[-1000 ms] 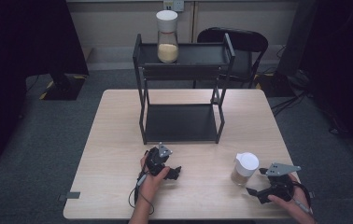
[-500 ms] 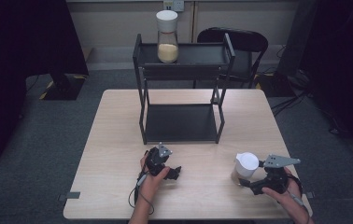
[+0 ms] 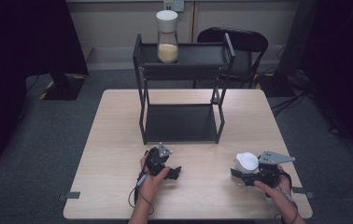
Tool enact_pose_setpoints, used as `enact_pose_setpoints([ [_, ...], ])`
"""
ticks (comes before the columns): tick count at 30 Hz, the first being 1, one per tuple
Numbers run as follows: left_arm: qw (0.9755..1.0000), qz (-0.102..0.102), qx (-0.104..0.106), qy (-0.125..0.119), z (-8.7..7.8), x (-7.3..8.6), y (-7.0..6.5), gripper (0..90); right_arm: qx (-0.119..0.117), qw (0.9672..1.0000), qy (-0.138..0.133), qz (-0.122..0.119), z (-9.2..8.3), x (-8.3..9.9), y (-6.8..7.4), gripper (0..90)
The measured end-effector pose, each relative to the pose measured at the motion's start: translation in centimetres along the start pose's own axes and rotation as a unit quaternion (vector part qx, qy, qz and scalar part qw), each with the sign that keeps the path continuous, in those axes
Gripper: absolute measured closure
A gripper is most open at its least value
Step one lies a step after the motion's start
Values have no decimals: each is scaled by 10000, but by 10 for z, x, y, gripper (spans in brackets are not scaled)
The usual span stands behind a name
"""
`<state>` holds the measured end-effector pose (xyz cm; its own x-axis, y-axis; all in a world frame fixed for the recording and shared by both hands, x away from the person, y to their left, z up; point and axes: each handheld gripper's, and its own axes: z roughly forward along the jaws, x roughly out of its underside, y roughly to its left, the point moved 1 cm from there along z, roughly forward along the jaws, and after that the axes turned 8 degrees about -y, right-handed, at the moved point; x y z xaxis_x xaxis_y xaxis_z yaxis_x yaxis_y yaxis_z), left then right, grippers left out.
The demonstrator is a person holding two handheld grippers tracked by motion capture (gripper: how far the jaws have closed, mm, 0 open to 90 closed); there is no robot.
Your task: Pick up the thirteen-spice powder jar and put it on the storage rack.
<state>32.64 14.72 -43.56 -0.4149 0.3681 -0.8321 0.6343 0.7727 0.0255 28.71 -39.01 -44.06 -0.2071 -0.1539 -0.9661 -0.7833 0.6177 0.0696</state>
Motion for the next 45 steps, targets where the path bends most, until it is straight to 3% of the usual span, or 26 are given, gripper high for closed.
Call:
enact_pose_setpoints([
  [6,10000,-1,0,0,0,0,0,0,49,9996,-272,-24,-1,11,2,281],
  [13,10000,-1,1,1,0,0,0,0,113,9986,-511,125,1,18,2,297],
  [15,10000,-1,0,0,0,0,0,0,181,9986,-495,12,3,14,6,299],
  [21,10000,0,0,1,0,0,0,0,155,9986,-504,-28,12,2,7,301],
  [34,10000,1,1,-1,0,0,0,0,69,9984,-541,-162,47,-32,11,302],
  [45,10000,-1,0,-1,0,0,0,0,-7,9982,-581,-111,78,-62,8,302],
])
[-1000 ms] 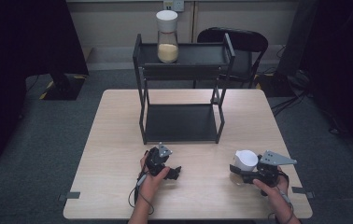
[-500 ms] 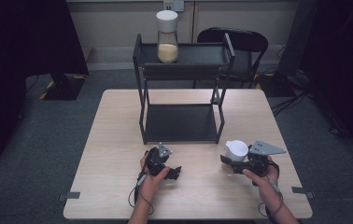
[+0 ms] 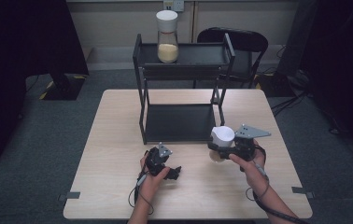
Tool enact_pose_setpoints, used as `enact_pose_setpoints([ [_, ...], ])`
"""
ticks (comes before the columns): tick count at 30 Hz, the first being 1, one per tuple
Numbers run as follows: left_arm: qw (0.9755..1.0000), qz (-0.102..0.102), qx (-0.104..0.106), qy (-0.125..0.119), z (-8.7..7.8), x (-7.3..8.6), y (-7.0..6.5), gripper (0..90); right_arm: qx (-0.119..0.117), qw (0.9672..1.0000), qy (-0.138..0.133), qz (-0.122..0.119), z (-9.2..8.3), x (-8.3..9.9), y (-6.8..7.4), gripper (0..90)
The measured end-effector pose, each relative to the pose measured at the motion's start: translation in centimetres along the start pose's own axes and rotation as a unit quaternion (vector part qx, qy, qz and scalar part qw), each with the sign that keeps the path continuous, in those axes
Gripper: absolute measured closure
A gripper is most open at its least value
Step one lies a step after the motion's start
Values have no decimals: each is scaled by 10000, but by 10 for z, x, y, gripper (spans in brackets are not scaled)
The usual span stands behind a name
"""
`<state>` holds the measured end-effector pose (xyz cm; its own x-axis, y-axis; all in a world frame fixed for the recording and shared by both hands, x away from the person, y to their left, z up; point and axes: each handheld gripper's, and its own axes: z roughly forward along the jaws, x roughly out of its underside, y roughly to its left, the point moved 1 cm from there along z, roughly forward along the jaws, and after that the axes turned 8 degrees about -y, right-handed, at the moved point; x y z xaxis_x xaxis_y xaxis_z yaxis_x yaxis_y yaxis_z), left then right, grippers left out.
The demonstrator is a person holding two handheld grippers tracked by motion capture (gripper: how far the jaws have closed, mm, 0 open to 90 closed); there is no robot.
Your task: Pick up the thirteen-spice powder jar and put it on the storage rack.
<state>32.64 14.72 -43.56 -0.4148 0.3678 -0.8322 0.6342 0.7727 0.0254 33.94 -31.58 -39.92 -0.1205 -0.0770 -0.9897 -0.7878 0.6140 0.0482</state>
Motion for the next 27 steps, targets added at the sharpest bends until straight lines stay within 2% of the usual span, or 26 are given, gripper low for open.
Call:
enact_pose_setpoints([
  [6,10000,-8,-1,-4,0,0,0,0,-17,10000,-8,-25,14,-14,-2,303],
  [9,10000,-8,-1,-4,0,0,0,0,-47,10000,-46,51,20,-19,-5,303],
  [12,10000,-9,-1,-4,0,0,0,0,-43,10000,-39,-5,27,-27,-6,303],
  [20,10000,0,1,4,0,0,0,0,-77,10000,-45,42,39,-43,-11,303],
  [27,10000,1,1,6,0,0,0,0,-62,10000,-55,-14,47,-59,-14,303],
])
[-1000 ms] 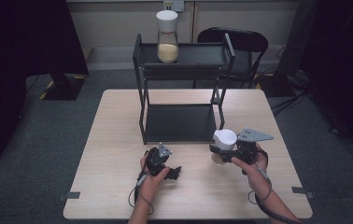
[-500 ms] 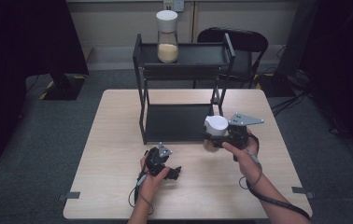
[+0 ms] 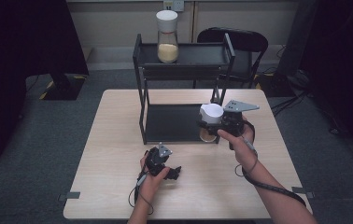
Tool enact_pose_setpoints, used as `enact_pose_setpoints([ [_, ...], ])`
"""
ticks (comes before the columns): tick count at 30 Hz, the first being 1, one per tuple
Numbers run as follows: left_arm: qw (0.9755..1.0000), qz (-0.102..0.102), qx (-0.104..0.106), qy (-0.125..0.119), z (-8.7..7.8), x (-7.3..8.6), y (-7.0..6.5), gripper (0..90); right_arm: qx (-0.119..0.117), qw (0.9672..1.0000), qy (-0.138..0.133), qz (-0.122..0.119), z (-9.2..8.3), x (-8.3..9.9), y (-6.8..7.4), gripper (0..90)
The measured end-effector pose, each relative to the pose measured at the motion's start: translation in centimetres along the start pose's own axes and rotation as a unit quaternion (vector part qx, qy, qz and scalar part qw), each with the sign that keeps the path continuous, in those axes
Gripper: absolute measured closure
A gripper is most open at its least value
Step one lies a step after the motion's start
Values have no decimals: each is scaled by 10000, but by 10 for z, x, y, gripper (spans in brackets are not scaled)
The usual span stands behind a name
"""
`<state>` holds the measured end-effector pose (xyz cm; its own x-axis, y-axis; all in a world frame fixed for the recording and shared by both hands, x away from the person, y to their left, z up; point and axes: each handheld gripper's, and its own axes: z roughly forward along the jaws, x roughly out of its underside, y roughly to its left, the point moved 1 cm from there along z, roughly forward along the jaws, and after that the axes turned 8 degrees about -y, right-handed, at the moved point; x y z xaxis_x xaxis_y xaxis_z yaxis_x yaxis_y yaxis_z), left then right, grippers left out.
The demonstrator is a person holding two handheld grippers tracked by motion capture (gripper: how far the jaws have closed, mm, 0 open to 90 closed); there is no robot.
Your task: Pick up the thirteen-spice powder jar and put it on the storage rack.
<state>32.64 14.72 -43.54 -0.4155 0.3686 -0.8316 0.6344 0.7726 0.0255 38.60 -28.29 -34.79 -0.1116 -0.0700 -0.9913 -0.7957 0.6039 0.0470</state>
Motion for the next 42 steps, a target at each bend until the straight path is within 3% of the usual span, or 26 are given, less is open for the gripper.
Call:
enact_pose_setpoints([
  [25,10000,-12,-7,-15,0,0,0,0,-34,9998,-79,-166,19,-70,-6,303],
  [42,10000,-13,-1,-8,0,0,0,0,3,9992,-232,-326,28,-126,-1,303],
])
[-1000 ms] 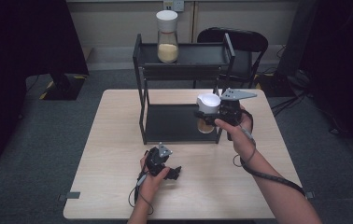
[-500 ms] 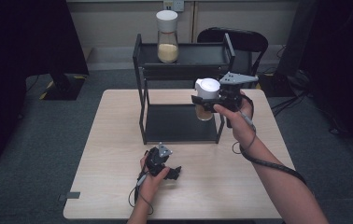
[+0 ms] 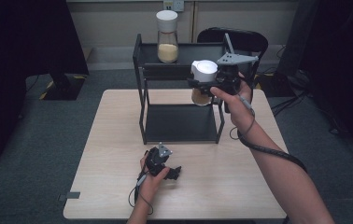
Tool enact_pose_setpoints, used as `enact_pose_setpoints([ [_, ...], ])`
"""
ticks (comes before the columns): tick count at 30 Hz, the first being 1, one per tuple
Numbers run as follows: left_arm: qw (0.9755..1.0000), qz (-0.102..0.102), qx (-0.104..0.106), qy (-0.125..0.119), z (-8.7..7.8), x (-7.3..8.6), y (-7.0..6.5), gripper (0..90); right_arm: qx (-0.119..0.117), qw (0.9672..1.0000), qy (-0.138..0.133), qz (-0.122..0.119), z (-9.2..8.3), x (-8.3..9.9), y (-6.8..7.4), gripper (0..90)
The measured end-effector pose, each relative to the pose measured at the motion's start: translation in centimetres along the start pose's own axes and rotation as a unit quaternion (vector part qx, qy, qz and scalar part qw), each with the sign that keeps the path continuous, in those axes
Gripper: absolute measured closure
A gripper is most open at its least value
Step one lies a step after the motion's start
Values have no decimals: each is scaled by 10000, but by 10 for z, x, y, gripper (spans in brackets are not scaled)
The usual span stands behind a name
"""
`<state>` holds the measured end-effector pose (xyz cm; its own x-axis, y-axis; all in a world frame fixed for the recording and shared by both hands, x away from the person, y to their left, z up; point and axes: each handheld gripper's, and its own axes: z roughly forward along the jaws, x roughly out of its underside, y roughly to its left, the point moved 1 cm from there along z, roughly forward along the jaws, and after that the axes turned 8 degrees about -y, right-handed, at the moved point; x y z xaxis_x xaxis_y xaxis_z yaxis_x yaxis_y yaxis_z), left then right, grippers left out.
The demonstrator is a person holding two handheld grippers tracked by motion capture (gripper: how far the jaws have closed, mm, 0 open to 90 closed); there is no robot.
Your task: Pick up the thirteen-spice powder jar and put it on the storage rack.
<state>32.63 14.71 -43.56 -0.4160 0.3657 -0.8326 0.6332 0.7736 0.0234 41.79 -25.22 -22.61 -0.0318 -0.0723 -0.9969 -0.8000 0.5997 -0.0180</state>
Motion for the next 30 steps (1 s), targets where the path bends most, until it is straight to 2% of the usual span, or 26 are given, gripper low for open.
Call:
enact_pose_setpoints([
  [13,10000,8,4,10,0,0,0,0,185,9998,-36,-58,4,-45,-1,303],
  [22,10000,3,4,10,0,0,0,0,301,9995,-124,-17,7,-68,-5,303],
  [30,10000,7,1,6,0,0,0,0,488,9987,-153,-35,18,-88,-11,303],
])
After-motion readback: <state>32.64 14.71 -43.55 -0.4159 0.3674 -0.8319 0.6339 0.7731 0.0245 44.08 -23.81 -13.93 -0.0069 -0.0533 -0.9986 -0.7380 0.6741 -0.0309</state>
